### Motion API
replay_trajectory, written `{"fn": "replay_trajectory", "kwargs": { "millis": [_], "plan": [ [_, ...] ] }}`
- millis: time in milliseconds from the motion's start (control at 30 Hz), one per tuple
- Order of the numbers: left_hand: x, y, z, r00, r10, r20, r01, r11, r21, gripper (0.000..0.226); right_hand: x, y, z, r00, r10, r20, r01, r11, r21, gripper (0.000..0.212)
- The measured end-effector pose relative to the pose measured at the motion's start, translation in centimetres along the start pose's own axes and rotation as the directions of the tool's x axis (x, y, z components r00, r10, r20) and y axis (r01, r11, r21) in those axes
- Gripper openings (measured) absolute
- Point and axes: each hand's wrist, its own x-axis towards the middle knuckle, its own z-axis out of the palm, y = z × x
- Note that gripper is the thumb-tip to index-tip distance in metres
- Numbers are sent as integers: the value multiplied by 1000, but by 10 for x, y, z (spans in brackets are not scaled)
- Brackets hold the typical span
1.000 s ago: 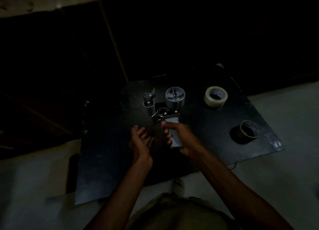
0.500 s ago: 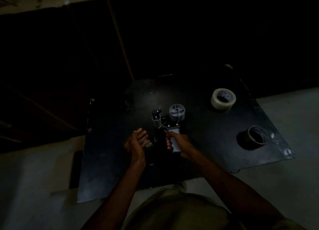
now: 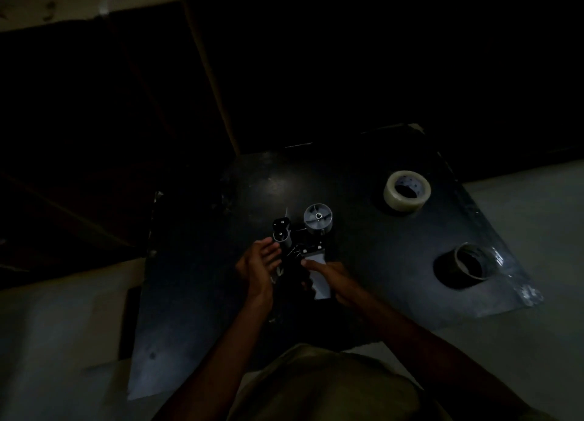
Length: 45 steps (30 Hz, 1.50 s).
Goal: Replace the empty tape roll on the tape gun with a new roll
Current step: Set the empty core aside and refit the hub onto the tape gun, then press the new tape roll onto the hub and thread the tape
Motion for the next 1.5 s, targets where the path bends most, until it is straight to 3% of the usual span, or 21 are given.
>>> {"fn": "replay_trajectory", "kwargs": {
  "millis": [67, 167, 267, 333, 367, 500, 567, 733, 900, 1033, 1167, 1267, 1433, 1500],
  "plan": [
    [4, -1, 8, 1000, 15, 13, -15, 1000, -2, 30, 0, -9, -13, 998, -67, -22, 64, 989, -131, 29],
    [8, -1, 21, 998, 42, 38, -42, 999, -9, 29, 16, -31, -52, 949, -200, -244, 123, 947, -298, 53],
    [9, 0, 36, 994, 81, 77, -82, 997, 9, 27, 39, -61, -104, 757, -495, -426, 234, 815, -530, 53],
    [9, 1, 46, 989, 100, 105, -103, 994, 19, 27, 40, -86, -127, 620, -655, -431, 255, 688, -679, 38],
    [8, 2, 49, 987, 111, 117, -115, 993, 22, 28, 40, -97, -135, 595, -684, -423, 227, 647, -728, 38],
    [9, 6, 62, 975, 147, 166, -157, 986, 48, 30, 57, -124, -162, 735, -597, -320, 34, 505, -863, 50],
    [10, 7, 66, 971, 149, 187, -162, 985, 58, 30, 64, -125, -165, 753, -574, -322, 29, 518, -855, 45],
    [11, 11, 76, 961, 140, 239, -154, 987, 38, 30, 49, -124, -144, 753, -545, -369, 92, 642, -761, 21],
    [10, 12, 93, 910, 43, 413, -106, 986, 132, 16, 27, -119, -107, 724, -572, -385, 146, 673, -725, 42],
    [7, 18, 112, 853, -126, 507, 23, 979, 205, 63, 0, -126, -68, 733, -610, -301, 283, 676, -680, 50],
    [-2, 30, 119, 868, -6, 497, -67, 989, 128, 41, -9, -125, -46, 760, -599, -251, 419, 747, -515, 54],
    [-3, 38, 114, 847, 90, 524, -153, 985, 78, 41, -10, -126, -40, 784, -588, -199, 456, 762, -459, 65],
    [2, 38, 103, 778, 83, 622, -119, 993, 16, 51, -20, -131, -49, 838, -525, 145, 537, 751, -384, 39],
    [3, 37, 99, 779, 69, 623, -125, 991, 46, 58, -22, -130, -48, 812, -558, 171, 577, 726, -373, 20]
  ]
}}
